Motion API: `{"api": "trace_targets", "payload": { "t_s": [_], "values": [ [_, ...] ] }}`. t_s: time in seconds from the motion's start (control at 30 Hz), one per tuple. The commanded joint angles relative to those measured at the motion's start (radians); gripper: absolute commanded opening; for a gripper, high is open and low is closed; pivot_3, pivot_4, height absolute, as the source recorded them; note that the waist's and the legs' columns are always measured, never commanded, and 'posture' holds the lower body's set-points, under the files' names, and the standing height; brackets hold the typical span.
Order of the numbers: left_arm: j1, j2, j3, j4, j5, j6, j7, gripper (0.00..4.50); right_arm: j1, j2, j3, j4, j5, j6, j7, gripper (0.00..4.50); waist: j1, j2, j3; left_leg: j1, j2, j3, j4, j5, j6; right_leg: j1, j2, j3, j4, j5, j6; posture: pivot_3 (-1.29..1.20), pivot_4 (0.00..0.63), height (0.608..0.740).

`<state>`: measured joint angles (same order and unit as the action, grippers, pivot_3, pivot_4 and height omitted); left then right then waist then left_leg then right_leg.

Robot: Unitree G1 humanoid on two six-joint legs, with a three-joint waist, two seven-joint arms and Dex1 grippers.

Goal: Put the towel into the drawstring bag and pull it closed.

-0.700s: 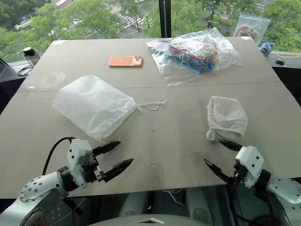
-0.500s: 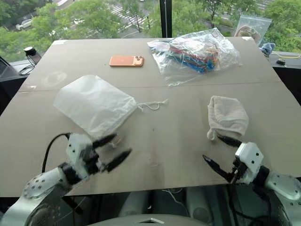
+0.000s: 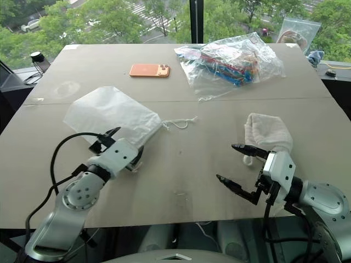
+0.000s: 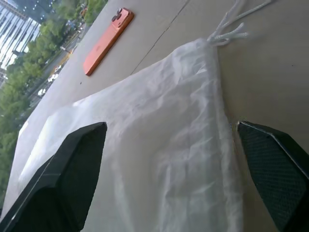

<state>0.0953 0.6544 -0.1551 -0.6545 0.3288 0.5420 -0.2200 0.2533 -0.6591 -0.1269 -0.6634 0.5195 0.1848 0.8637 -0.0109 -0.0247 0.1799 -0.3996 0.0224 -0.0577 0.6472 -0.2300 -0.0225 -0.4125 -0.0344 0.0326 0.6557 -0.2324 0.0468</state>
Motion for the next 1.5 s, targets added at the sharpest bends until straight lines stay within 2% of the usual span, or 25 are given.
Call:
{"api": "trace_targets", "payload": {
  "t_s": [0.03,0.3,0.4,0.5,0.57,0.67,0.73,0.8,0.87,0.93,1.0,1.13,1.37,1.5],
  "values": [
    [-0.058,-0.024,-0.021,0.04,0.093,0.025,0.018,4.45,-0.021,0.011,0.011,-0.011,-0.015,-0.023,-0.012,4.5,-0.001,0.0,0.0,0.0,0.0,0.0,0.0,0.0,0.0,0.0,0.0,0.0,0.0,0.0,0.0,0.0,0.15,0.734],
    [-0.16,-0.088,-0.07,0.167,0.19,0.063,0.0,4.45,-0.062,0.036,0.041,-0.012,-0.042,0.001,-0.061,4.5,-0.001,0.0,0.0,0.0,0.0,0.0,0.0,0.0,0.0,0.0,0.0,0.0,0.001,0.0,0.0,0.0,0.15,0.734],
    [-0.209,-0.104,-0.085,0.206,0.214,0.058,-0.008,3.65,-0.094,0.052,0.04,-0.013,-0.037,0.036,-0.109,4.5,-0.001,0.0,0.0,0.0,0.0,0.0,0.001,0.0,0.0,0.0,0.0,0.0,0.002,0.0,0.0,0.0,0.15,0.734],
    [-0.238,-0.119,-0.064,0.222,0.205,0.046,-0.012,2.48,-0.122,0.065,0.021,-0.022,-0.01,0.084,-0.156,4.5,-0.001,0.0,0.0,0.0,0.0,0.0,0.001,0.0,0.0,0.0,0.0,0.0,0.002,0.0,0.0,0.0,0.15,0.734],
    [-0.252,-0.119,-0.037,0.232,0.181,0.034,-0.027,1.37,-0.139,0.078,0.011,-0.026,-0.019,0.114,-0.209,4.5,-0.001,0.0,0.0,0.0,0.0,0.0,0.001,0.0,0.0,0.0,0.0,0.0,0.003,0.0,0.0,0.0,0.15,0.734],
    [-0.279,-0.126,0.034,0.259,0.092,0.023,-0.077,0.09,-0.163,0.079,0.001,-0.035,-0.032,0.18,-0.278,4.5,-0.002,0.0,0.0,0.0,0.0,-0.001,0.001,0.0,0.0,0.0,0.0,0.0,0.003,0.0,0.0,0.0,0.15,0.734],
    [-0.323,-0.148,0.12,0.29,-0.04,0.054,-0.159,0.02,-0.201,0.037,0.005,-0.04,-0.119,0.279,-0.361,4.5,-0.002,0.0,0.0,0.0,0.0,-0.001,0.001,0.0,0.0,0.0,0.0,0.0,0.003,0.001,0.0,0.0,0.15,0.734],
    [-0.384,-0.199,0.24,0.303,-0.239,0.151,-0.272,0.02,-0.244,0.007,-0.022,-0.003,-0.065,0.337,-0.337,4.5,-0.001,0.0,0.0,0.0,0.0,0.0,0.002,0.0,0.0,0.0,0.0,0.0,0.003,0.0,0.0,0.0,0.15,0.734],
    [-0.438,-0.22,0.347,0.289,-0.449,0.307,-0.404,0.02,-0.278,0.007,-0.07,0.043,-0.031,0.399,-0.363,4.5,-0.001,0.0,0.0,0.0,-0.001,-0.001,0.003,0.0,0.0,0.0,0.0,-0.001,0.003,0.001,0.0,0.0,0.15,0.734],
    [-0.529,-0.205,0.48,0.267,-0.682,0.57,-0.52,0.02,-0.318,-0.01,-0.115,0.104,-0.032,0.451,-0.386,4.5,-0.002,0.0,0.0,-0.001,-0.001,-0.001,0.003,0.0,0.0,0.0,0.0,-0.002,0.004,0.001,0.001,0.0,0.15,0.734],
    [-0.58,-0.173,0.55,0.258,-0.817,0.728,-0.575,0.02,-0.349,-0.026,-0.143,0.153,-0.026,0.494,-0.392,4.5,-0.006,-0.001,0.001,-0.001,-0.001,-0.002,0.003,0.0,0.0,0.0,0.0,-0.002,0.005,0.003,0.004,0.0,0.15,0.734],
    [-0.597,-0.178,0.597,0.258,-0.906,0.848,-0.526,0.02,-0.43,-0.035,-0.151,0.309,-0.044,0.605,-0.443,4.5,-0.015,-0.001,0.001,0.0,-0.001,-0.001,0.002,0.0,0.0,0.001,0.0,0.0,0.004,0.003,0.004,0.0,0.15,0.734],
    [-0.587,-0.239,0.566,0.202,-0.962,0.855,-0.413,0.02,-0.575,-0.04,-0.071,0.583,-0.117,0.719,-0.472,4.5,-0.022,-0.001,0.001,0.0,-0.001,0.0,0.003,0.0,0.0,0.001,0.0,0.001,0.004,0.005,0.001,0.0,0.15,0.734],
    [-0.596,-0.253,0.572,0.203,-0.982,0.85,-0.364,0.02,-0.613,-0.027,-0.023,0.626,-0.046,0.859,-0.385,4.5,-0.027,-0.001,0.001,0.0,-0.001,-0.001,0.002,0.0,0.0,0.0,0.001,0.001,0.005,0.005,0.001,0.0,0.15,0.734]
  ]
}}
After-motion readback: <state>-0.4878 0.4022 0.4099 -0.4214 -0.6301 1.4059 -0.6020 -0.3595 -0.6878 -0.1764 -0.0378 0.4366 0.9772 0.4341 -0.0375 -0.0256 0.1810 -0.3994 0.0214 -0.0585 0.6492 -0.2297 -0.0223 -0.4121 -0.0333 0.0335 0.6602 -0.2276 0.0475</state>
